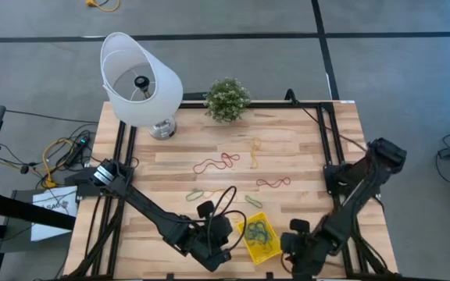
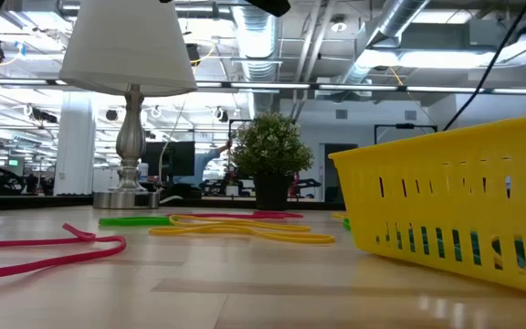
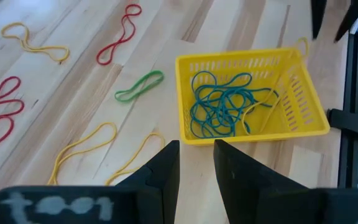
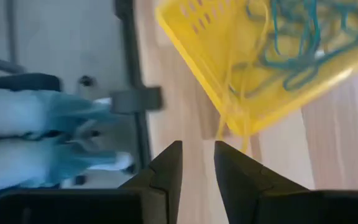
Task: Pick and place items into bin
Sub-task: Put the yellow rubber band into the bin
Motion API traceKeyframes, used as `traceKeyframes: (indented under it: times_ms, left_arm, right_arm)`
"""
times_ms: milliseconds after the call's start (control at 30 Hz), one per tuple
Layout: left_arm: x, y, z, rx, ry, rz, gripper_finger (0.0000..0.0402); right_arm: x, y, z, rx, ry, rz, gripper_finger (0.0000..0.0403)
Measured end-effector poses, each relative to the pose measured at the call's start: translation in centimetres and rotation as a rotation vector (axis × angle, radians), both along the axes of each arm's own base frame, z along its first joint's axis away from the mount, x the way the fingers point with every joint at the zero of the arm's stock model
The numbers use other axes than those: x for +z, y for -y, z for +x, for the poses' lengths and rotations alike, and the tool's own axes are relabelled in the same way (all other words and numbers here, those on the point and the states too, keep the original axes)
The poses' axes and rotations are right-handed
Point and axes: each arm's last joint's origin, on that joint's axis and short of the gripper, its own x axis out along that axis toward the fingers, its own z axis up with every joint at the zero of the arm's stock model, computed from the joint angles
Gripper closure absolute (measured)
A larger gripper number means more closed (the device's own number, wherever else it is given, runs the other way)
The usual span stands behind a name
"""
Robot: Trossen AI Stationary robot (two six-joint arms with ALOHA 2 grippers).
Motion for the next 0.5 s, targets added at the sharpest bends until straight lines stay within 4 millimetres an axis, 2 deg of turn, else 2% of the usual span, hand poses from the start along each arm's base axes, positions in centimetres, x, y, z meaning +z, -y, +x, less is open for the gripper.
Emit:
traceKeyframes:
  times_ms: [133, 267, 367, 500]
  left_arm:
    - [0.0, 0.4, -0.3, 0.002, 0.011, 0.009, 0.0313]
    - [0.0, 0.6, -0.4, -0.005, 0.011, 0.009, 0.0313]
    - [0.0, 0.6, -0.4, -0.005, 0.012, 0.009, 0.0313]
    - [0.0, 0.6, -0.4, -0.003, 0.014, 0.007, 0.0313]
  right_arm:
    - [-2.5, -1.4, -0.8, -0.051, -0.054, -0.043, 0.0332]
    - [-4.1, -2.3, -1.7, -0.081, -0.083, -0.069, 0.0355]
    - [-5.2, -2.5, -1.9, -0.122, -0.041, -0.130, 0.0391]
    - [-5.8, -2.2, -1.5, -0.173, 0.035, -0.210, 0.0395]
